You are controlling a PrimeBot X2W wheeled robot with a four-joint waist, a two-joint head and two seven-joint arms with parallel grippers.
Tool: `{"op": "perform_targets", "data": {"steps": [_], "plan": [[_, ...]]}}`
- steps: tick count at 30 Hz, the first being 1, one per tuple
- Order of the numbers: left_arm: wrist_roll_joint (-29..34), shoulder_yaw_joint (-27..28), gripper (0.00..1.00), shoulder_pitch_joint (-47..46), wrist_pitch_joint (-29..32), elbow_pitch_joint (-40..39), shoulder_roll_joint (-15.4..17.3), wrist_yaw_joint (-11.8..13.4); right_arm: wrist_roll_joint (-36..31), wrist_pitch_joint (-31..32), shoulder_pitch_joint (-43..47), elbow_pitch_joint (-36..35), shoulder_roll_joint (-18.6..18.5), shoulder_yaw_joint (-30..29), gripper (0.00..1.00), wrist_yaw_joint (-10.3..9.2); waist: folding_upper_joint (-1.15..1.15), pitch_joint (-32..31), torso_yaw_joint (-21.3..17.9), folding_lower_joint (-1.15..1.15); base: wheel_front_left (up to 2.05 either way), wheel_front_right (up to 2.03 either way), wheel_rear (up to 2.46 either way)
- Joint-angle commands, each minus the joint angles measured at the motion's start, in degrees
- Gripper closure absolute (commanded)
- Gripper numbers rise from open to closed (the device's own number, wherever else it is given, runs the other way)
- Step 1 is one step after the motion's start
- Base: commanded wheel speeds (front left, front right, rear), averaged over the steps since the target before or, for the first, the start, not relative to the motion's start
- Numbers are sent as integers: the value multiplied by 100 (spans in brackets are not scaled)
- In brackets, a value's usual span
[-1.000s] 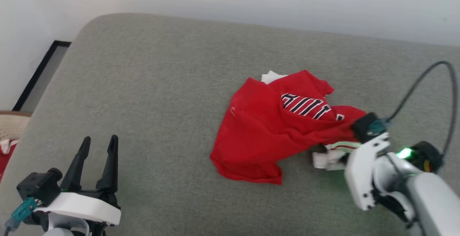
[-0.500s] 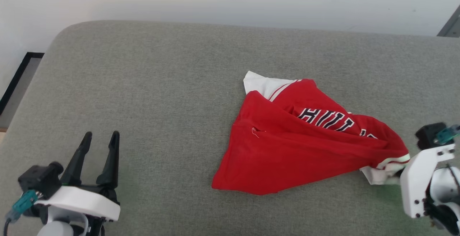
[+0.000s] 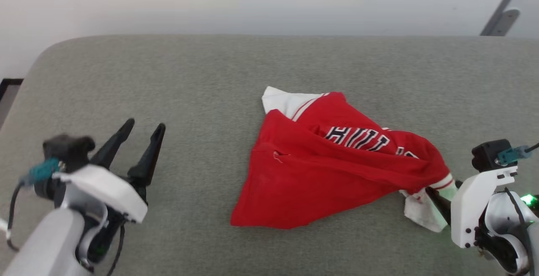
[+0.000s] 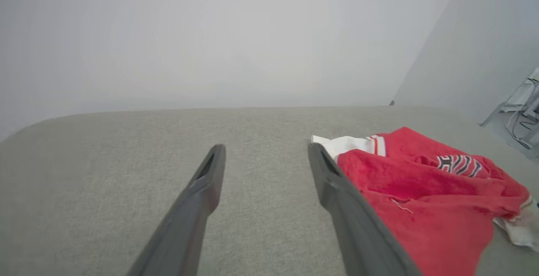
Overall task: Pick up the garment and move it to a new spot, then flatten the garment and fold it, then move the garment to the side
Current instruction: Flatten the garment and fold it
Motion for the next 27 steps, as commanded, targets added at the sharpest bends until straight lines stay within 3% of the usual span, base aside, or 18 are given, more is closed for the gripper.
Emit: {"op": "perform_targets", "data": {"steps": [1, 7, 14, 22, 27], "plan": [[-92, -142, 0, -250, 185, 5, 110, -19, -5, -153, 75, -126, 82, -32, 0, -2, 0, -35, -182, 0, 0, 0, 0], [-382, -664, 0, -913, 758, 36, 381, -19, -14, -621, 134, -585, 315, -86, 0, -2, 0, -31, -554, 0, 0, 0, 0], [-809, -1199, 0, -1751, 1338, 353, 697, -20, -277, -2066, -62, -974, 783, -217, 0, -1, 0, 27, -1224, 0, 0, 0, 0], [-1239, -1860, 0, -2589, 2064, 843, 869, -20, -686, -3750, -286, -752, 1099, -164, 0, -1, 0, 251, -1867, 0, 0, 0, 0], [-1444, -2288, 0, -3058, 2696, 1349, 837, -20, -871, -4444, -374, -489, 1292, -174, 0, -1, 0, 433, -2133, 0, 0, 0, 0]]}}
